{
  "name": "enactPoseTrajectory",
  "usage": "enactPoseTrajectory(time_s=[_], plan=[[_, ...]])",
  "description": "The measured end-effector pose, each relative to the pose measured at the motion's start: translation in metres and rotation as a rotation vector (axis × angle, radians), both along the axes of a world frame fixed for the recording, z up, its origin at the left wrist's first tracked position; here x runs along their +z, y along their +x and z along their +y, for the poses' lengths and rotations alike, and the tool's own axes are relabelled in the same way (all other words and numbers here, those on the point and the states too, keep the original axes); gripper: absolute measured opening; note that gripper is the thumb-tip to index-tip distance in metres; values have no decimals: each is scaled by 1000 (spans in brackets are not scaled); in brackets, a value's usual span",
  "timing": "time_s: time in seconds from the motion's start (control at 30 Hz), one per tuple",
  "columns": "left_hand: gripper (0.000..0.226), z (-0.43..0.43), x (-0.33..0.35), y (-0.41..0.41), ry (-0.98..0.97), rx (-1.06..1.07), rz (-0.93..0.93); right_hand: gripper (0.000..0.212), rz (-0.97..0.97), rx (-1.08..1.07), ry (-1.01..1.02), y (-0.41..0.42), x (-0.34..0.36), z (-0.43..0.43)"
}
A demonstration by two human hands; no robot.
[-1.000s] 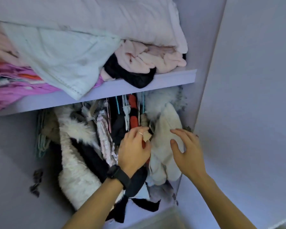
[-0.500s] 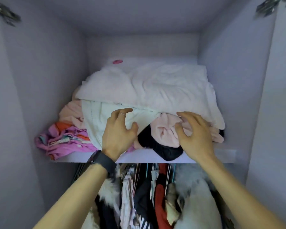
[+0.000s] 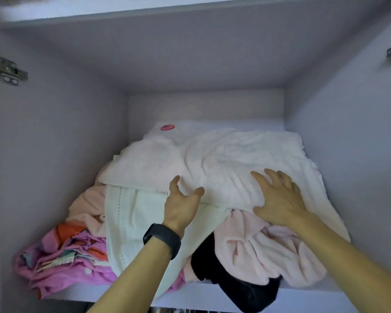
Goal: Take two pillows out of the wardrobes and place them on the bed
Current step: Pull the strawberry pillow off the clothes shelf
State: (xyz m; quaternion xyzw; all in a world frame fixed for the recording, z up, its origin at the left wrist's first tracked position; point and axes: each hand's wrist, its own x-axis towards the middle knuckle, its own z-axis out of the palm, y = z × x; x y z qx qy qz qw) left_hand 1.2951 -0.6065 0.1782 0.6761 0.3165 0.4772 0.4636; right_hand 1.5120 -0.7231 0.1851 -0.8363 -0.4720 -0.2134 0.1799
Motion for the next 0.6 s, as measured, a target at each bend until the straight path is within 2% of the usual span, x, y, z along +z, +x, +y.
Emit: enactPoseTrajectory(time_s=[0.1,0.2,0.4,0.6], plan=[[95,4,-4,27,-57,-57,-25,100,-28,-38,-61,18,-3,6],[107,2,-4,51,-85,-38,-48,93,-120,-60,-49,21,-8,11],[110,-21,11,92,-136,121,-132,81,-362,-7,97,27,-12,21],[115,-26,29,93,-145,225,-303,51,-495,30,196,-9,16,-2]])
